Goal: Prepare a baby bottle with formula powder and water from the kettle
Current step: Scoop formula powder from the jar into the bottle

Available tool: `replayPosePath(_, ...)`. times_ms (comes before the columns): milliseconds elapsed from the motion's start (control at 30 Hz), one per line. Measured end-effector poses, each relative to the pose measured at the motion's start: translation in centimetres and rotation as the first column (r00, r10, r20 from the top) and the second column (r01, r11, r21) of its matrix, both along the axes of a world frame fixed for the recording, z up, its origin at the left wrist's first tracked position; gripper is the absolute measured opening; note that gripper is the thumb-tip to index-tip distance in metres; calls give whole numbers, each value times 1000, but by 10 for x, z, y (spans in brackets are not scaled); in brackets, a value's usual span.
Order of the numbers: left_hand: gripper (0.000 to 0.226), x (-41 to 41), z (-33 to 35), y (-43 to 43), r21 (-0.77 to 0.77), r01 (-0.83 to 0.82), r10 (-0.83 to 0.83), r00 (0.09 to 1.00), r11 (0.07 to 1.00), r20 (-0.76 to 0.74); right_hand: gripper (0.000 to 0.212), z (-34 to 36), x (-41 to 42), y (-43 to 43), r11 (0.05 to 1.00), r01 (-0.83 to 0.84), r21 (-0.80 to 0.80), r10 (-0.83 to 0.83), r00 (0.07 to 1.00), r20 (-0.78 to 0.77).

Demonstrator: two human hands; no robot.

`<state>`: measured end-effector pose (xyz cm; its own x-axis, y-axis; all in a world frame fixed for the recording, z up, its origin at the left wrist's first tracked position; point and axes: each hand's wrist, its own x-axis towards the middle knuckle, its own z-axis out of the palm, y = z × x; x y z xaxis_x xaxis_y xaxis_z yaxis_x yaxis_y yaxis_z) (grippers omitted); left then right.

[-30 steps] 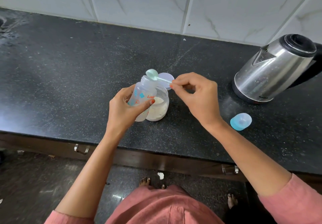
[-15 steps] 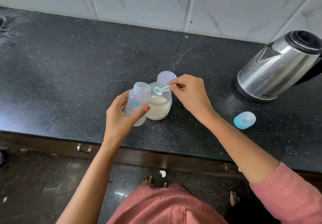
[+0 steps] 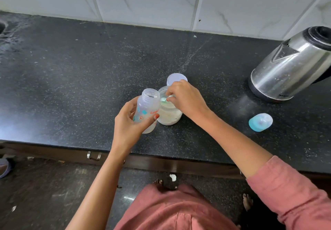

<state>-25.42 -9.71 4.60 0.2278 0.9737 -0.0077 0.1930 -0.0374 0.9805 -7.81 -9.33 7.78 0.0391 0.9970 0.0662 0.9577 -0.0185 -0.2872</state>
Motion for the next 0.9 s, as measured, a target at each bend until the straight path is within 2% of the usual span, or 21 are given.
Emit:
replayPosePath(133,62,-1,3,3,-10,53,-52,998,999,30,17,6,5,-5,998,66,8,-63,976,-209)
replayPosePath(300,62,1,10,7,4,119,-119,992,993,53,11,6,14,-15,981,186,44,-160,925,-344)
replayPosePath(600,67,28,29,0,29,229,-231,969,973,85,11,11,42,-37,943,331,37,-272,830,-487)
replayPosePath(900,51,96,42,-13,76,260,-268,956,962,117,10,15,107,-68,904,425,47,-304,716,-628)
